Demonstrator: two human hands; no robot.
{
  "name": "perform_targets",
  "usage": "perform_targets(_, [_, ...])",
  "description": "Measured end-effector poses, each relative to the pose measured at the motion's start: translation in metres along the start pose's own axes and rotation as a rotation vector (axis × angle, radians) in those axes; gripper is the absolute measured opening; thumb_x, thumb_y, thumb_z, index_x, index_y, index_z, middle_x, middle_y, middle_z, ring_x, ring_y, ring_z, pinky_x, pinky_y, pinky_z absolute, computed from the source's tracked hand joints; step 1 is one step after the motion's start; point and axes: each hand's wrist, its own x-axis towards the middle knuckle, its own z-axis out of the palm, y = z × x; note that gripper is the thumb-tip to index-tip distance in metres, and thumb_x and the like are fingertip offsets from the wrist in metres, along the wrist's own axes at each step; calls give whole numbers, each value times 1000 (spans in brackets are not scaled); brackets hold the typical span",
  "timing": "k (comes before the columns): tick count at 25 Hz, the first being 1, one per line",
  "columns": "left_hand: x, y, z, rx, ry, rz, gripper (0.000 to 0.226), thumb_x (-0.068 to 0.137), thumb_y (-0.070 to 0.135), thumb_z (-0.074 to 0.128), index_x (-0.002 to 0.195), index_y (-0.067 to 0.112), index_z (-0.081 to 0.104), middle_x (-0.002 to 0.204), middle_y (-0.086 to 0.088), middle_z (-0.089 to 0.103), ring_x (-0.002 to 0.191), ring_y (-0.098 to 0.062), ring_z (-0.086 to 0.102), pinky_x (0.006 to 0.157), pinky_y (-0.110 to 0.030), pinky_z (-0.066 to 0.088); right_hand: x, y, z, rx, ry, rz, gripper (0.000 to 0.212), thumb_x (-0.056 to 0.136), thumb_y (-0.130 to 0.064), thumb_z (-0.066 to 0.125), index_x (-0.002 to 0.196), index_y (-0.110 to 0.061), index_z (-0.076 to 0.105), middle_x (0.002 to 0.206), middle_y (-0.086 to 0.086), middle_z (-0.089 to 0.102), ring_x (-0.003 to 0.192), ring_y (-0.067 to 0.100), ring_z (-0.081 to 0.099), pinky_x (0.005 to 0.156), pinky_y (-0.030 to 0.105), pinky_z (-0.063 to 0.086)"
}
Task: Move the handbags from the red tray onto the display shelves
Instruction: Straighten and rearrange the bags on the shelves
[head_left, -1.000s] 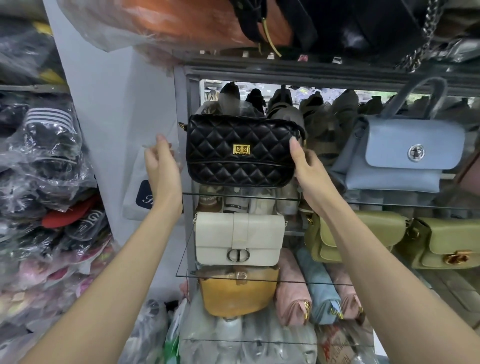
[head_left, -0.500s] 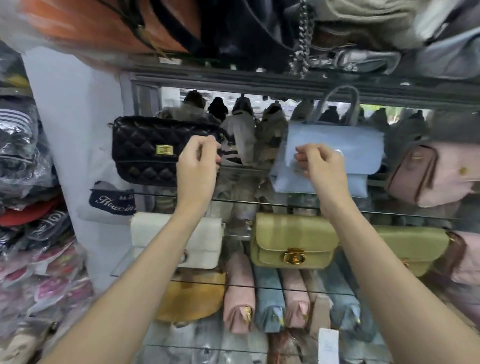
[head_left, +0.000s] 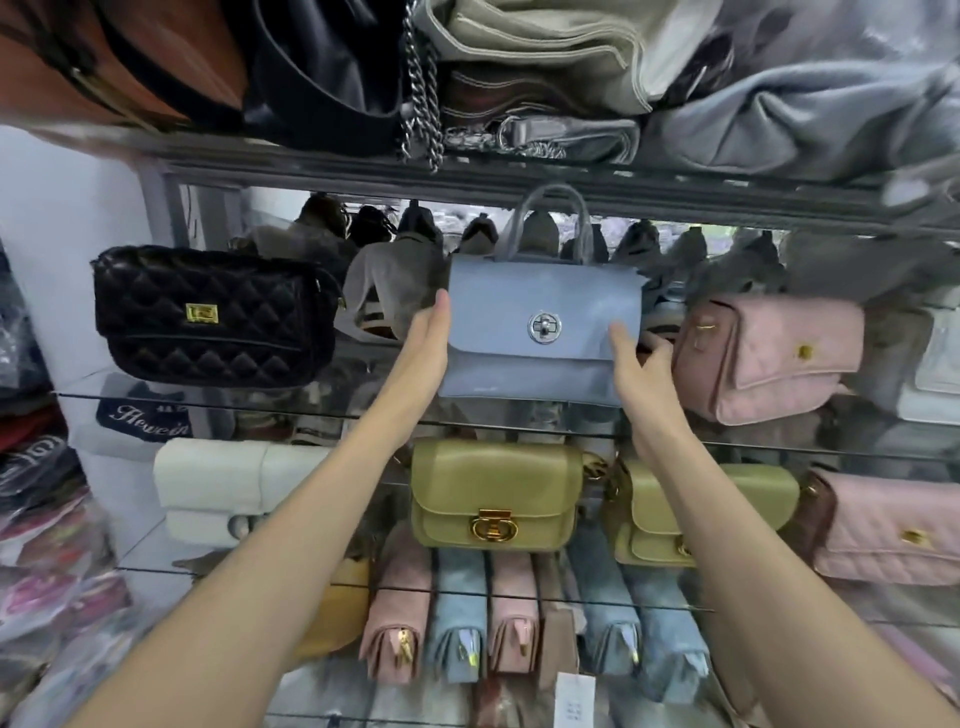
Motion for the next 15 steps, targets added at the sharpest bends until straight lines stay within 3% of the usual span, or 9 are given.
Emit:
perform_targets(2, [3,-3,-2,-30,-6,-19,95,70,96,26,147,42,38,151,15,47,139,-12,45,119,-48,33,-2,-3,4,36,-86,3,68,102,-57,46,153,-16,29,137,-8,45,126,11,45,105,30,38])
perform_targets(6, [2,-2,-3,-69,-7,-12,88,84,89,19,155,40,34,157,9,44,143,-16,43,121,-49,31,-5,-5,9,27,-70,6,75,101,-65,37,159,-19,23,151,-5,43,139,18,41,115,38,33])
perform_targets(9, [3,-3,-11,-109,35,-30,110,63,104,23,154,43,35,156,11,45,143,-16,43,121,-50,30,-12,-7,18,44,-107,10,70,101,-65,37,154,-20,28,139,-6,46,127,15,45,104,35,36])
perform_targets(10, [3,-2,-16,-143,67,-40,106,67,101,24,153,41,38,152,10,50,139,-14,48,119,-48,34,-17,-8,24,41,-130,8,67,101,-64,37,151,-20,32,134,-7,48,123,15,47,99,34,37])
perform_targets(11, [2,-1,-20,-195,105,-51,94,79,93,22,150,36,44,145,7,58,129,-12,57,115,-45,41,-21,-8,29,46,-150,4,63,101,-64,37,148,-21,35,130,-7,50,119,15,49,95,33,37])
perform_targets(13, [2,-2,-29,-268,143,-63,72,97,74,17,141,31,54,126,4,69,99,-3,70,92,-31,57,-28,-9,40,60,-149,-10,60,101,-63,38,144,-21,38,122,-11,53,114,14,51,91,33,37])
perform_targets(15, [4,-6,-35,-249,132,-45,62,100,69,14,131,36,57,117,7,71,82,6,70,72,-20,56,-32,-11,47,56,-151,-17,59,101,-64,38,142,-23,38,116,-15,54,112,14,53,92,34,40])
